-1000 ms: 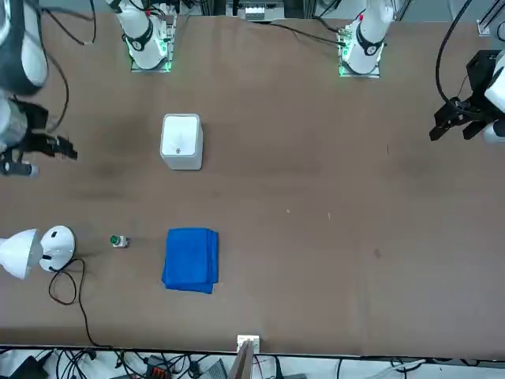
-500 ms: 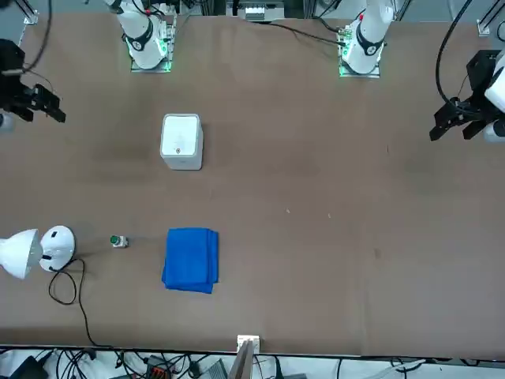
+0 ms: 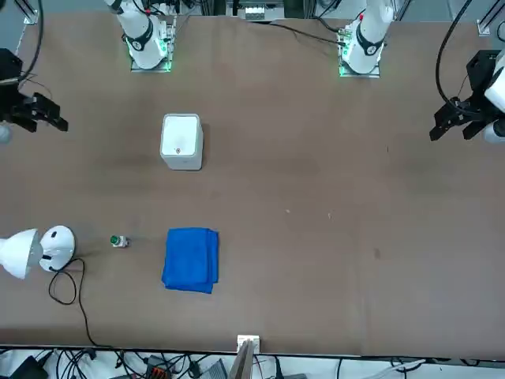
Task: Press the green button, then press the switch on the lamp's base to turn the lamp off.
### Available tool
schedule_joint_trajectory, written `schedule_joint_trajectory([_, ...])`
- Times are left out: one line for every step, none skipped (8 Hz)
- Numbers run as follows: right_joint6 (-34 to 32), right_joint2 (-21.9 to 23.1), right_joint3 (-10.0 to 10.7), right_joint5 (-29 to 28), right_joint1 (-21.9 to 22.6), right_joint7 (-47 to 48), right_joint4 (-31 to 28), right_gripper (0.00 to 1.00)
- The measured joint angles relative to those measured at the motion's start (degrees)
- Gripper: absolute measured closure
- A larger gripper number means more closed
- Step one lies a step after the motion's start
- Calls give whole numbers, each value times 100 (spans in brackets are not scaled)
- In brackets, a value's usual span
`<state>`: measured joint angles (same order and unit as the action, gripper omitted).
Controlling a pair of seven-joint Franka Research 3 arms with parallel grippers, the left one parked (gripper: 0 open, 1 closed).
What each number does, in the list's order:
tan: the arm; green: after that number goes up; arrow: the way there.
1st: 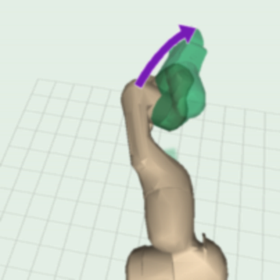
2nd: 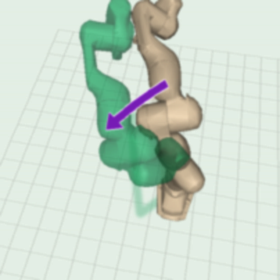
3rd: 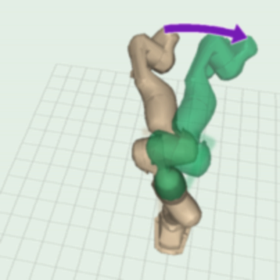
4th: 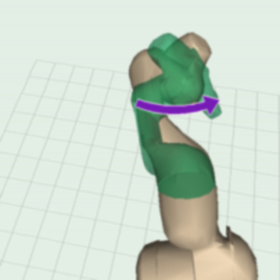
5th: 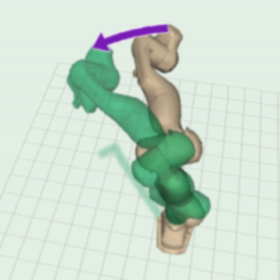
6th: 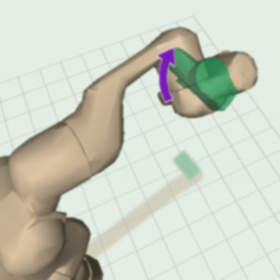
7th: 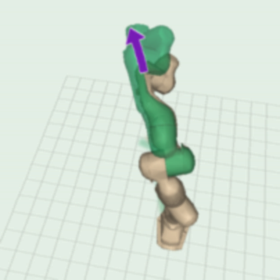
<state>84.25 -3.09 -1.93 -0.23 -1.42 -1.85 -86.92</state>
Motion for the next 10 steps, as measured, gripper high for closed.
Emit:
schedule_joint_trajectory([-42,23,-17,24,185,11,-3,0])
schedule_joint_trajectory([-59,82,-25,36,325,36,-32,0])
schedule_joint_trajectory([-67,187,-28,36,384,51,-106,0])
schedule_joint_trajectory([-80,342,-26,36,390,51,-242,0])
schedule_joint_trajectory([-85,494,-19,36,390,51,-376,0])
schedule_joint_trajectory([-85,593,-18,36,390,51,-462,0])
schedule_joint_trajectory([-85,624,-18,36,391,51,-493,0])
schedule_joint_trajectory([-85,628,-15,36,396,51,-505,0])
schedule_joint_trajectory([-88,628,-7,36,410,51,-515,0])
schedule_joint_trajectory([-90,628,3,36,429,51,-524,0])
